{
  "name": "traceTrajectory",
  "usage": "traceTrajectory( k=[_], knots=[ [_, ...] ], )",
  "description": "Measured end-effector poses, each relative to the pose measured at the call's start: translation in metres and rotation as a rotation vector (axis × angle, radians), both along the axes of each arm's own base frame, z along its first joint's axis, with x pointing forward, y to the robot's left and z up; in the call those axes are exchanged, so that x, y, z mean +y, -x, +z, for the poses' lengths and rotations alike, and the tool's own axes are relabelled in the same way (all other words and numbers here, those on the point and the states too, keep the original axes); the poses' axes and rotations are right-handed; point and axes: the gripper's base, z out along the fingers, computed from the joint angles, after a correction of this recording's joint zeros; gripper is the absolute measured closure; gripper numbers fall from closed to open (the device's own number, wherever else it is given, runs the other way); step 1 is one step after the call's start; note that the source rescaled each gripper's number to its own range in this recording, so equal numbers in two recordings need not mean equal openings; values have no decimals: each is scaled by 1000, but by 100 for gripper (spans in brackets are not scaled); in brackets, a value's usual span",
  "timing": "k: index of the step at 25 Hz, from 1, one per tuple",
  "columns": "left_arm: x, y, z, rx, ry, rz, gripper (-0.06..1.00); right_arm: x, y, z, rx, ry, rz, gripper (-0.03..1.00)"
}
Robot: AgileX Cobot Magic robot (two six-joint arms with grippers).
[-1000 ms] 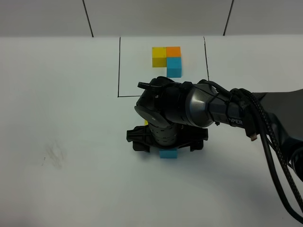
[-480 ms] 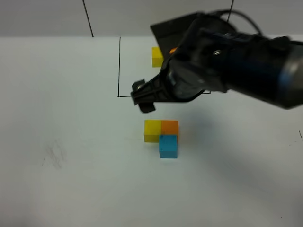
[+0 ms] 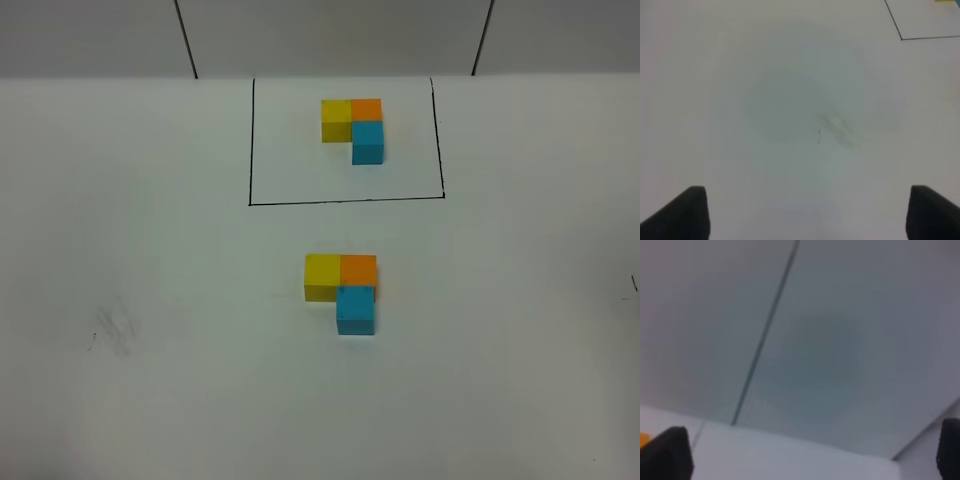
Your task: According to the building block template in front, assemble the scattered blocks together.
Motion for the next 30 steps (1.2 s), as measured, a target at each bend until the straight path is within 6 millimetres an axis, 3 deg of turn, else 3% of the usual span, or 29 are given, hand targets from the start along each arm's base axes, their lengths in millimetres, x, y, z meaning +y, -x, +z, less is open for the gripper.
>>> traceTrajectory(
  k=[4, 7, 11, 15, 18, 21, 30],
  knots=[
    [0, 0, 0, 0, 0, 0, 27, -59, 55, 24, -103, 109, -146, -3],
    [0, 0, 0, 0, 0, 0, 27, -92, 104, 30, -156, 87, -203, -3],
    [0, 0, 0, 0, 0, 0, 27, -129, 161, 24, -190, 44, -249, -3],
    [0, 0, 0, 0, 0, 0, 27, -148, 207, 12, -209, 120, -134, -3],
    [0, 0, 0, 0, 0, 0, 27, -150, 232, -4, -216, 156, 24, -3],
    [0, 0, 0, 0, 0, 0, 27, -142, 241, -21, -200, 158, 179, -3],
    [0, 0, 0, 0, 0, 0, 27, -99, 223, -73, 11, 166, 214, 7]
  ],
)
